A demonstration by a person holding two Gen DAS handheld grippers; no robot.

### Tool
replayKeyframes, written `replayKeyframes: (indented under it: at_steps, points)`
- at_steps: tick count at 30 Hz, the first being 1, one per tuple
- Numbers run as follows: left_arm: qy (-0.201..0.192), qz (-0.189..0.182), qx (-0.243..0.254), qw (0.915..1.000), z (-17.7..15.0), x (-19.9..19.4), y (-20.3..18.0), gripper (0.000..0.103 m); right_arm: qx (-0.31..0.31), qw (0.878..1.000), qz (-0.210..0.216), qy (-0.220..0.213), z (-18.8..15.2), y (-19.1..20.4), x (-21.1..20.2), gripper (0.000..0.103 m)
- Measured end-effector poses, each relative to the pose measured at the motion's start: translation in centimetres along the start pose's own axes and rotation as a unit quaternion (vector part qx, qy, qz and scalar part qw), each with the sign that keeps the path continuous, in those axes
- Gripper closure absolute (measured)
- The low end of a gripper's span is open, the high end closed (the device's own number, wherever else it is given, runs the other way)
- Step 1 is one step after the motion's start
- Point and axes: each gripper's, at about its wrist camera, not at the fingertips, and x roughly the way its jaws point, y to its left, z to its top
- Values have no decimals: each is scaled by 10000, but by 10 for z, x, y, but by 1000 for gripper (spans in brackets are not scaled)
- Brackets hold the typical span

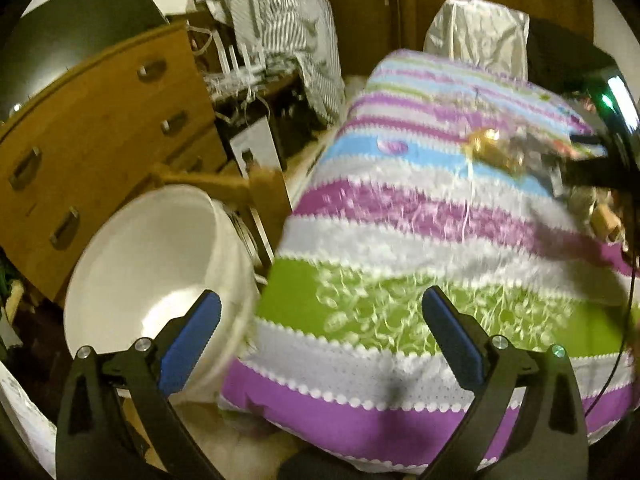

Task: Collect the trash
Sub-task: 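Return to the bed and grasp the white snack bag with the right tool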

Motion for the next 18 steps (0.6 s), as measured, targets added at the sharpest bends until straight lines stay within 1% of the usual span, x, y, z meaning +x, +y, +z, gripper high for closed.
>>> replayKeyframes:
  at_steps: [1, 2, 4, 5, 6, 7, 8, 9, 10, 12, 13, 15, 16, 17, 18]
  points:
    - [130, -8, -33, 9999, -2, 6, -2, 6, -213, 9996, -106, 131, 5, -3, 15, 30]
    - [233, -34, -76, 9997, -4, 11, -3, 6, -401, 9988, -127, 242, 10, -3, 28, 45]
    - [401, -81, -164, 9990, -7, 19, -2, 6, -767, 9957, -9, 513, 16, 6, 51, 60]
    - [477, -93, -207, 9986, -8, 22, -2, 6, -991, 9931, -152, 608, 14, 15, 61, 62]
    - [538, -101, -244, 9982, -8, 26, -2, 6, -1091, 9917, -243, 633, 12, 19, 66, 63]
    - [583, -123, -287, 9978, -9, 28, -1, 6, -1040, 9924, -327, 579, 6, 21, 62, 68]
    - [597, -148, -319, 9976, -9, 28, 0, 6, -909, 9941, -288, 525, 4, 20, 58, 69]
    - [592, -170, -339, 9975, -8, 28, 0, 6, -749, 9960, -199, 442, 1, 18, 48, 69]
    - [572, -192, -341, 9976, -9, 27, 0, 6, -596, 9976, -238, 273, -9, 17, 27, 69]
    - [548, -213, -307, 9978, -10, 25, -1, 6, -326, 9990, -305, 68, -23, 17, -9, 69]
    - [541, -230, -296, 9978, -12, 24, -1, 6, 5, 9997, -210, -79, -35, 12, -36, 69]
    - [563, -280, -294, 9976, -15, 23, -1, 6, 575, 9981, 79, -207, -61, 6, -84, 69]
    - [589, -341, -295, 9972, -17, 23, -2, 6, 953, 9947, 300, -235, -84, 0, -110, 69]
    - [611, -393, -287, 9969, -18, 23, -4, 6, 1147, 9924, 392, -209, -98, -4, -123, 69]
    - [625, -431, -269, 9968, -20, 23, -7, 6, 1439, 9882, 513, -109, -120, -9, -138, 69]
